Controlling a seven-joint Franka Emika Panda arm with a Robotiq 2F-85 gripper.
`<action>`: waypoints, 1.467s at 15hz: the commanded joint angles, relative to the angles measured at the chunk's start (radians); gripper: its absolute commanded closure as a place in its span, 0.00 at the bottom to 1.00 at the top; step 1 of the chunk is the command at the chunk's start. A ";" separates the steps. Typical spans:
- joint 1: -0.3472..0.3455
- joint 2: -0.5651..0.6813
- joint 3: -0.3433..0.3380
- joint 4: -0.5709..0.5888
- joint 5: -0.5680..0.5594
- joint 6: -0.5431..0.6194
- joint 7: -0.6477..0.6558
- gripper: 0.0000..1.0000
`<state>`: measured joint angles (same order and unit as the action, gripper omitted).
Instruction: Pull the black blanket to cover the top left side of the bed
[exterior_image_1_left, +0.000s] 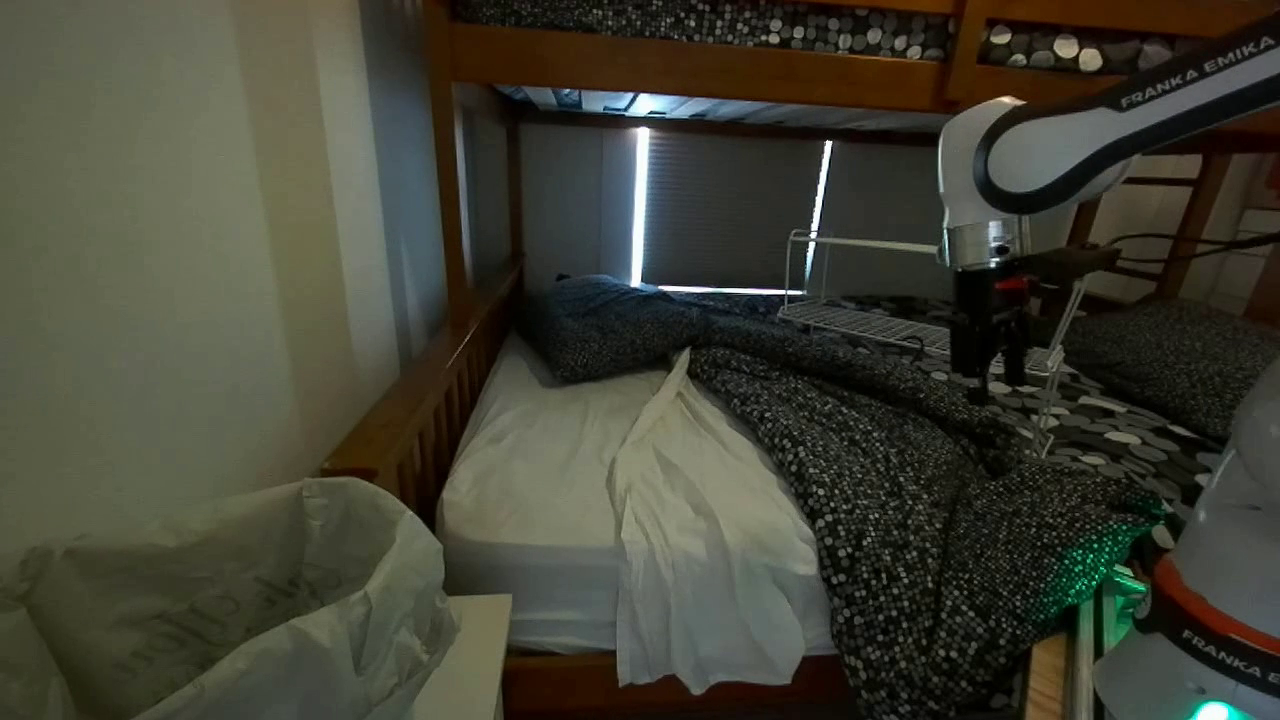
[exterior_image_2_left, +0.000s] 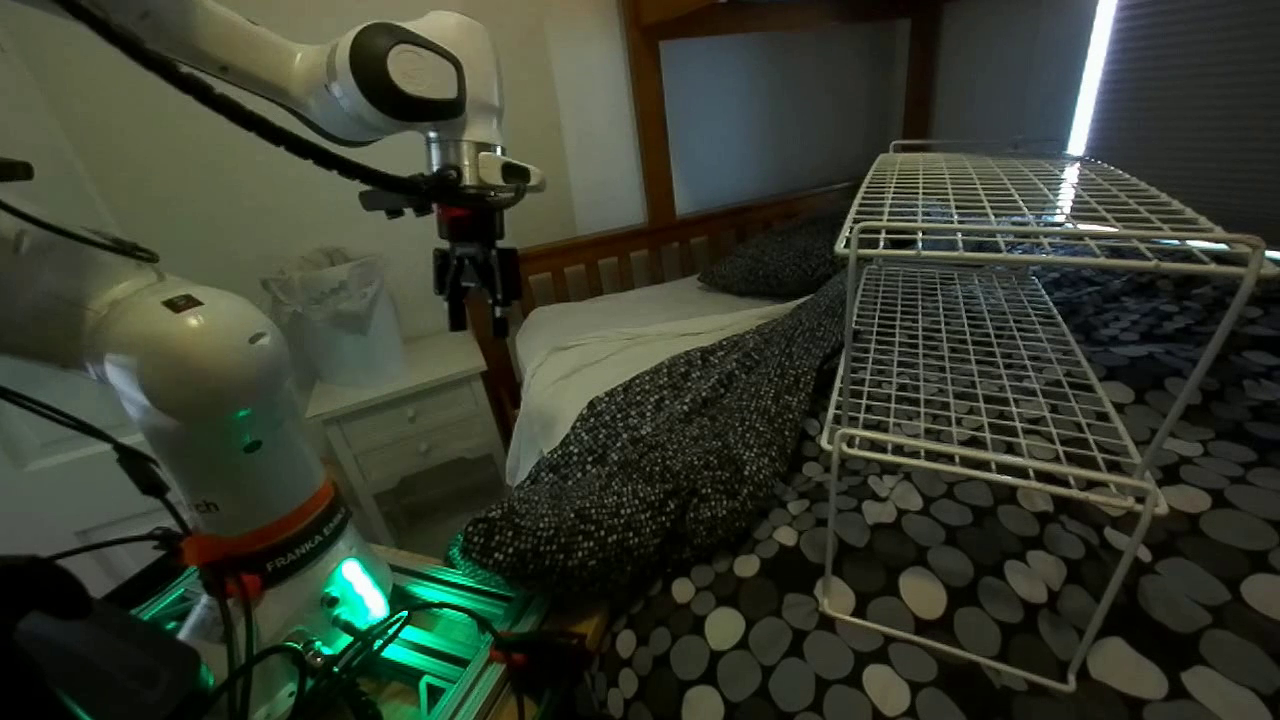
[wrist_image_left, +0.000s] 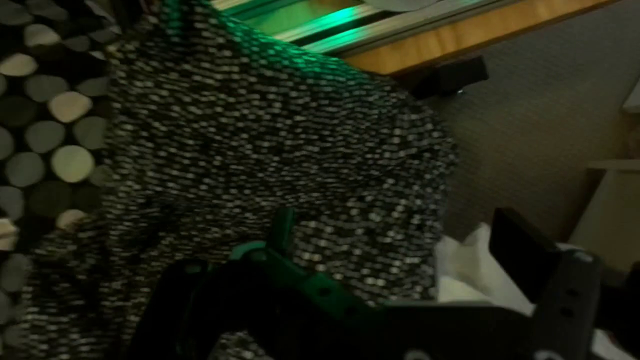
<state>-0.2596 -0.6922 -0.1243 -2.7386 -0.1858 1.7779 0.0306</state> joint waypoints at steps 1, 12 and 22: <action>-0.114 0.020 -0.085 -0.007 -0.163 0.055 -0.001 0.00; -0.149 0.076 -0.136 -0.004 -0.187 0.143 0.006 0.00; -0.190 0.389 -0.208 -0.016 -0.260 0.196 -0.001 0.00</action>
<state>-0.4252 -0.3967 -0.3122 -2.7557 -0.3845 1.9285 0.0189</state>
